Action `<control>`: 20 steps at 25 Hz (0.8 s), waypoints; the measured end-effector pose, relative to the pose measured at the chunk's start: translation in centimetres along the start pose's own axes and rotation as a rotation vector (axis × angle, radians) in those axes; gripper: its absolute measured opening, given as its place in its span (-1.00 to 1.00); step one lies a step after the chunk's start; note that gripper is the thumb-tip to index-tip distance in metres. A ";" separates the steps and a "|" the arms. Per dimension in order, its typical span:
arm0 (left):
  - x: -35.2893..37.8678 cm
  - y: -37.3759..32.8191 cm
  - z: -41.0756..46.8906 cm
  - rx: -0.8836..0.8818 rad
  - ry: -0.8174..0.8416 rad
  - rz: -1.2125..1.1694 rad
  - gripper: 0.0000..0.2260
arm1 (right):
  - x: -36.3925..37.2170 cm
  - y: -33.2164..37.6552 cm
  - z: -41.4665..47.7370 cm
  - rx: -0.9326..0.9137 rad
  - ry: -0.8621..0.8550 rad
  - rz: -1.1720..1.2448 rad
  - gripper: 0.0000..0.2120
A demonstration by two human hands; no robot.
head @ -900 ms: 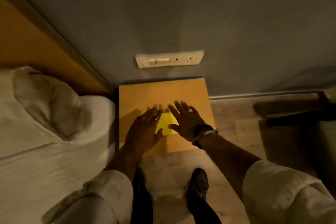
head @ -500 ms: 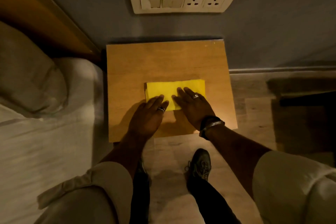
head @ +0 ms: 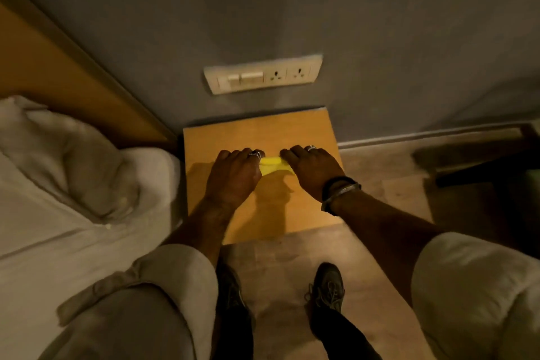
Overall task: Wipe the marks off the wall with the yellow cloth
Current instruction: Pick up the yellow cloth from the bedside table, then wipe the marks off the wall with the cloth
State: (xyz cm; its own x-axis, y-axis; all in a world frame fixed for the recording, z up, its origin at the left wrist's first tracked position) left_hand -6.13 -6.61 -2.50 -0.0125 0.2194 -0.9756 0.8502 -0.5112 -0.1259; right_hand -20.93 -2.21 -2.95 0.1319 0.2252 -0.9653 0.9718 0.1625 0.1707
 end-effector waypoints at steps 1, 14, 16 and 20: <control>-3.4 -0.7 0.5 -0.025 -0.048 -0.064 -0.67 | -3.4 -0.4 -0.1 0.015 -0.054 0.010 -0.58; -54.9 -14.4 0.3 0.196 -0.665 -0.146 -0.66 | -55.9 -4.0 -10.0 0.060 -0.776 -0.155 -0.76; -61.4 -15.8 -0.2 0.232 -0.818 -0.193 -0.67 | -61.6 -4.2 -11.3 0.005 -0.894 -0.225 -0.73; -73.1 -16.9 0.0 0.329 -1.037 -0.258 -0.65 | -69.1 -3.7 -11.3 -0.058 -1.032 -0.375 -0.38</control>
State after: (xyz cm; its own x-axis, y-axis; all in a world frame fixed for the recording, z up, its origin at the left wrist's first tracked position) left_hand -19.53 -13.99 70.92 -0.7319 -0.3704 -0.5719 0.5798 -0.7794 -0.2373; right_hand -35.82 -7.56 65.36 -0.0441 -0.7553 -0.6539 0.9773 0.1033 -0.1852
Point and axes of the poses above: each hand's wrist, its own z-axis towards the middle knuckle, its own x-axis out of the palm, y = z × x, the point moved 4 cm from there along z, towards the middle knuckle, and after that the axes turned 2 degrees about y, right-handed, at the moved point
